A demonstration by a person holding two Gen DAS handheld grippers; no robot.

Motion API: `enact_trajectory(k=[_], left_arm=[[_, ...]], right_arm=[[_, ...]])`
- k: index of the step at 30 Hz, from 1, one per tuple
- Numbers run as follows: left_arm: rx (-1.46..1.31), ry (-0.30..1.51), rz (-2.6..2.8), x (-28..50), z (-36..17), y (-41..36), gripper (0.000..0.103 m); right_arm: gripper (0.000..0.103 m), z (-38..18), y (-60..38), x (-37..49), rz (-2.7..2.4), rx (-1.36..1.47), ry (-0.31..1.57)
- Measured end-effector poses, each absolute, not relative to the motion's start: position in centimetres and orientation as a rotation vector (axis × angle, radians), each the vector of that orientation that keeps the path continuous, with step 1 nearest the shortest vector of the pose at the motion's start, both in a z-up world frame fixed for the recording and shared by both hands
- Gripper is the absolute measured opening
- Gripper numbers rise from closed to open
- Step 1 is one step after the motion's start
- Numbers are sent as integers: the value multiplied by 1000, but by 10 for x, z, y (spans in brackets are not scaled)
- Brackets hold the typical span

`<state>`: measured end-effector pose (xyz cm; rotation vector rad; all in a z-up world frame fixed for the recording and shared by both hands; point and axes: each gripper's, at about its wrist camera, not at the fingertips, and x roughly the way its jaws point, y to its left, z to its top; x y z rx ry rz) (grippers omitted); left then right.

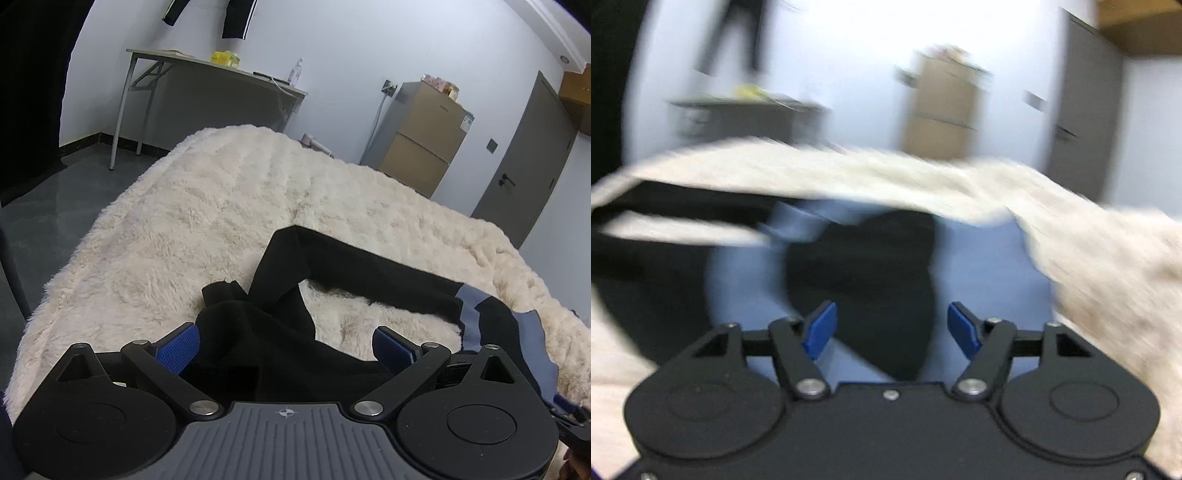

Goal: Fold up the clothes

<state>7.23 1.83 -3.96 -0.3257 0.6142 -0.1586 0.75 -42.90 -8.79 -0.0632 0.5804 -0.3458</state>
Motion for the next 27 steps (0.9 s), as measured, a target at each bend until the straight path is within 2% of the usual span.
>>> enact_trajectory(k=[3,6,9,11,13,15,16,17,19,21,22,23,27], left_arm=[[-315,621,-158,73,-41,16,99],[-312,624,-160,74,-42,16,99],[-310,628,-166,75,-43,15,99],[-304,631,-170,76,-43,13,99],[-294,634,-172,75,-44,12,99],[-286,638,-174,74,-44,12,99],[-282,639,-175,73,-44,12,99],[-280,640,-176,72,-44,12,99],[-284,640,-174,72,-44,12,99],[-293,637,-169,73,-44,13,99],[-295,639,-168,74,-44,13,99],[-296,641,-168,75,-44,13,99],[-279,652,-163,75,-45,12,99]], right_arm=[[54,-88,-462,0,-512,78,577],[54,-73,-490,-16,-606,366,520],[58,-72,-490,-24,-536,556,499],[68,-78,-486,-23,-464,691,478],[67,-81,-485,-11,-449,709,435],[35,-78,-494,1,-472,710,427],[12,-76,-499,5,-487,711,426],[4,-68,-505,8,-506,675,418],[4,-49,-508,14,-527,570,387],[9,-42,-504,17,-546,491,395],[29,-41,-503,17,-563,456,409],[42,-46,-503,20,-646,421,468],[43,-42,-485,9,-824,319,411]])
